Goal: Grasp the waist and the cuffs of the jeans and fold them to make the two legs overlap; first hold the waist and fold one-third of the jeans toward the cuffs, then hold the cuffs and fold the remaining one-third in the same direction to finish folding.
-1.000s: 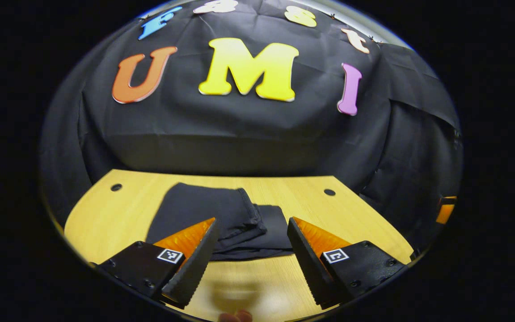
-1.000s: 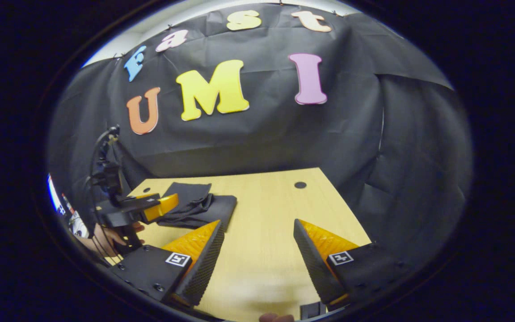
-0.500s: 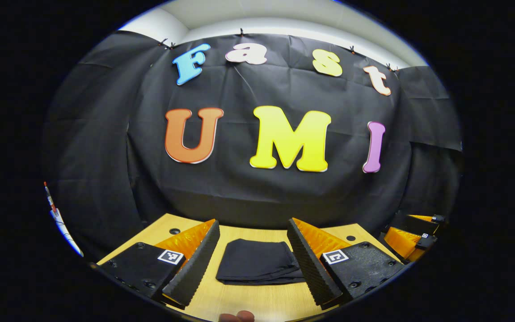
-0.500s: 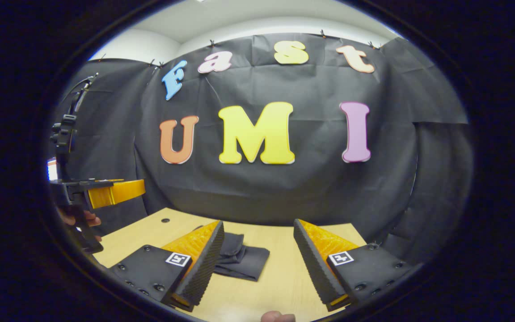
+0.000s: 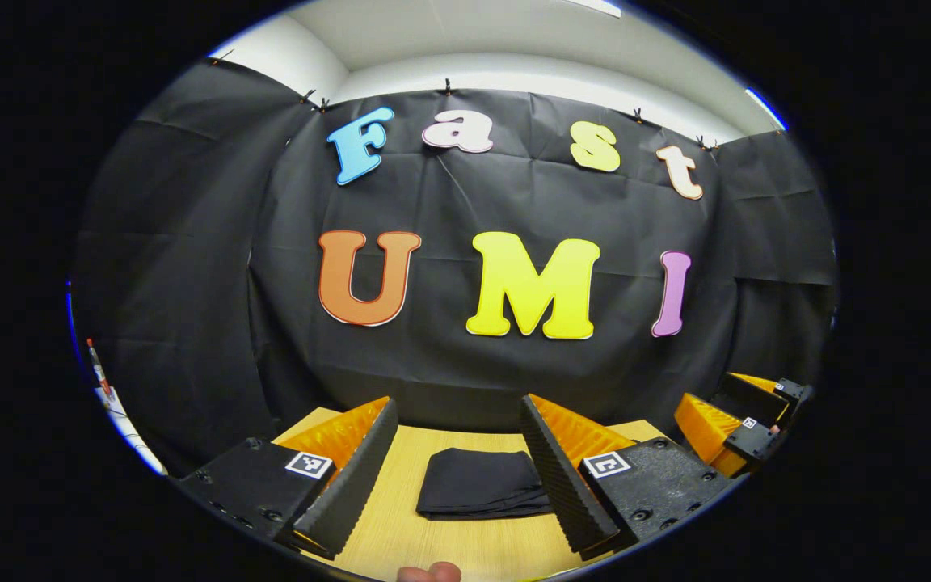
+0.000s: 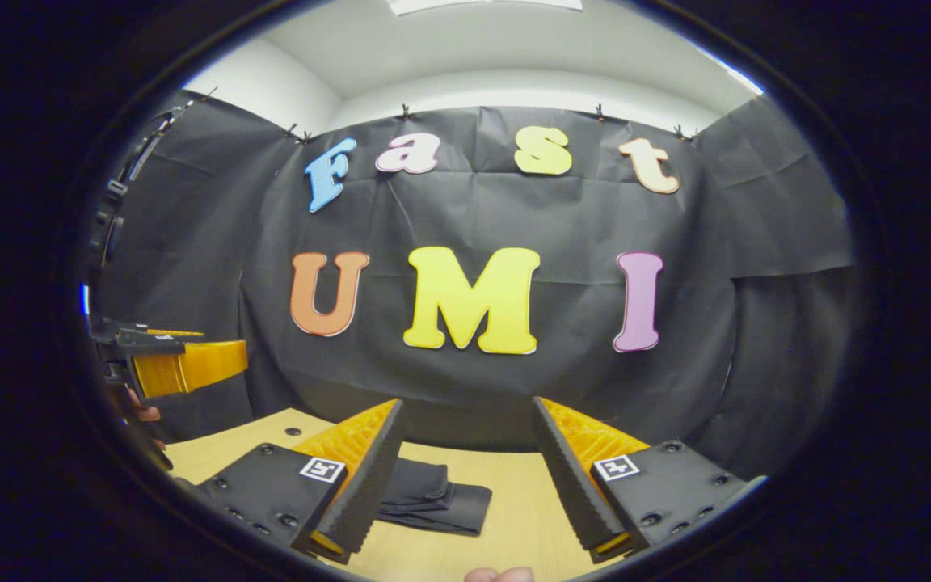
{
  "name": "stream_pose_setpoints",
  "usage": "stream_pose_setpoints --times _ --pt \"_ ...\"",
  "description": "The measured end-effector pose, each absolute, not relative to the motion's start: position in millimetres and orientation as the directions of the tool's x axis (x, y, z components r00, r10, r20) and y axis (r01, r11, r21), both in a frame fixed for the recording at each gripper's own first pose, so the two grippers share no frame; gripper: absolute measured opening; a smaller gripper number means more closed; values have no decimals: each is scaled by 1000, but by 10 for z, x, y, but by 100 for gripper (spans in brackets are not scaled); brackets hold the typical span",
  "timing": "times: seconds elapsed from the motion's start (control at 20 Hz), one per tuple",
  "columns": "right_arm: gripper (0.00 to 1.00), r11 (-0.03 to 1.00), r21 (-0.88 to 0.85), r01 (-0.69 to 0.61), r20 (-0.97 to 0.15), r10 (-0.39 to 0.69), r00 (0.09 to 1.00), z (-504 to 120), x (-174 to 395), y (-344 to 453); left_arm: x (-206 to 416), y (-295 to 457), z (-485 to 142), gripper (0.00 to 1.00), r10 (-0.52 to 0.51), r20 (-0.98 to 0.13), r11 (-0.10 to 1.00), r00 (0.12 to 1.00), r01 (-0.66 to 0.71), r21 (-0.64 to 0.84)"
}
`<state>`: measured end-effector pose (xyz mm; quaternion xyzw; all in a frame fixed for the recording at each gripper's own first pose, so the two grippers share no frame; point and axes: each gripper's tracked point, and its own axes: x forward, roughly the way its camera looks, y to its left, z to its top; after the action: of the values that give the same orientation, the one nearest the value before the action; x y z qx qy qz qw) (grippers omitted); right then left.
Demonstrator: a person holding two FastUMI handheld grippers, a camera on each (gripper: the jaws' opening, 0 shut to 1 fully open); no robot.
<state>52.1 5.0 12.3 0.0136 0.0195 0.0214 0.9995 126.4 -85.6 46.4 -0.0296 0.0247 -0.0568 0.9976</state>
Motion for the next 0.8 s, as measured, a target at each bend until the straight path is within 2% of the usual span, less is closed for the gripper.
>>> stream_pose_setpoints --times 0.1,0.2,0.25,0.6,0.75,0.8 --pt "93 999 32 -22 -45 23 999 122 465 71 1249 -800 469 100 -121 -47 991 992 119 -55" --pt "93 999 37 -11 -70 13 997 73 440 103 1240 -739 462 100 -125 -46 990 991 122 -67" --pt "93 999 36 -10 -82 13 997 52 430 119 1239 -709 459 97 -125 -46 990 991 121 -76" --pt "96 997 68 -34 -74 39 997 148 485 399 1188 -476 436 97 -104 -52 991 993 100 -84" --pt "92 998 52 -33 -63 36 997 161 483 467 1194 -410 445 97 -95 -47 993 994 92 -71" --pt "95 998 53 -27 -59 30 998 163 483 467 1193 -421 429 97 -97 -49 993 994 93 -74"
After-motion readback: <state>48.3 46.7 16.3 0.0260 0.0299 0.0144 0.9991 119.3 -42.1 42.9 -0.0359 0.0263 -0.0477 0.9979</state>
